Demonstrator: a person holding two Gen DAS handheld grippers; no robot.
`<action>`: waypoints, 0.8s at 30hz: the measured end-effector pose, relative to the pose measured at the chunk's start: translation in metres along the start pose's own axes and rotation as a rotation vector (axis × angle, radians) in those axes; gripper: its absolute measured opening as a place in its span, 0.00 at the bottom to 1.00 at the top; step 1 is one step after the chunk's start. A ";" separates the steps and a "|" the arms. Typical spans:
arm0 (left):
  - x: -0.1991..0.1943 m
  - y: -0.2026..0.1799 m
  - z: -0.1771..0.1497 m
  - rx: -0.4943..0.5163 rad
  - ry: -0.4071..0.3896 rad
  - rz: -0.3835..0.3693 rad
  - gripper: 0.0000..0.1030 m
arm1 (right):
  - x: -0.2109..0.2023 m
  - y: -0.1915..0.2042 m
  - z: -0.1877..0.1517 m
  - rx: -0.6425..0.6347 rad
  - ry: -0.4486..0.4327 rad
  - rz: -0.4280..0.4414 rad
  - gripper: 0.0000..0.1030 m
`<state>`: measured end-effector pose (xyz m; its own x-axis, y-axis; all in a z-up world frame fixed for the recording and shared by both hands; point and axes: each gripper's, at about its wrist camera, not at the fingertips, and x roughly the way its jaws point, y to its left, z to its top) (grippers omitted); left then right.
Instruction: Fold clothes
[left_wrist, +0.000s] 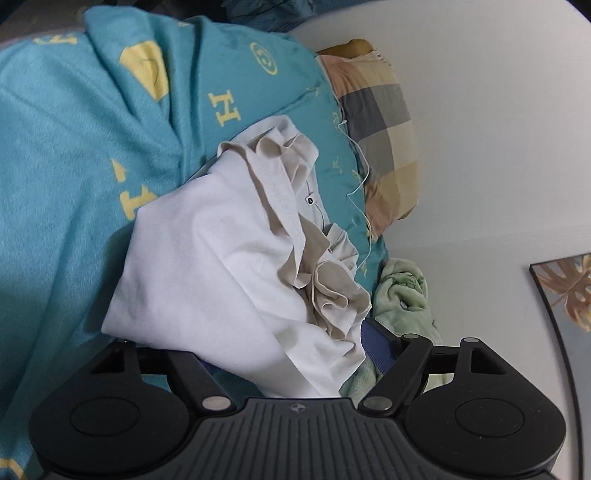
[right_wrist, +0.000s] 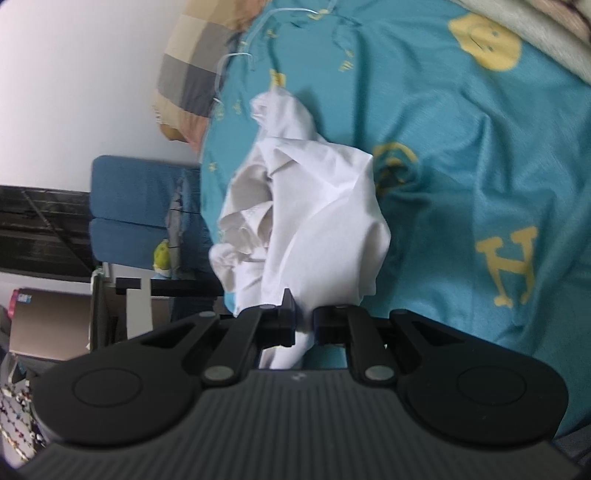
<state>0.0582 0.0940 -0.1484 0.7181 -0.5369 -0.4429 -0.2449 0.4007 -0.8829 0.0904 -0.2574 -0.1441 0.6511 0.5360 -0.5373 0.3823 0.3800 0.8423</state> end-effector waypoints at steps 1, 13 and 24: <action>0.000 -0.001 0.000 0.007 -0.002 0.002 0.76 | 0.001 -0.002 0.000 0.011 0.006 -0.001 0.11; -0.005 -0.013 0.002 0.053 -0.012 0.008 0.76 | 0.010 -0.014 -0.007 0.143 0.071 0.015 0.43; 0.000 -0.008 0.004 0.014 0.009 0.021 0.77 | 0.029 -0.018 -0.009 0.127 0.059 -0.014 0.41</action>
<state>0.0629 0.0936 -0.1408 0.7070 -0.5350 -0.4626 -0.2504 0.4224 -0.8711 0.0964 -0.2417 -0.1756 0.6069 0.5765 -0.5472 0.4730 0.2914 0.8315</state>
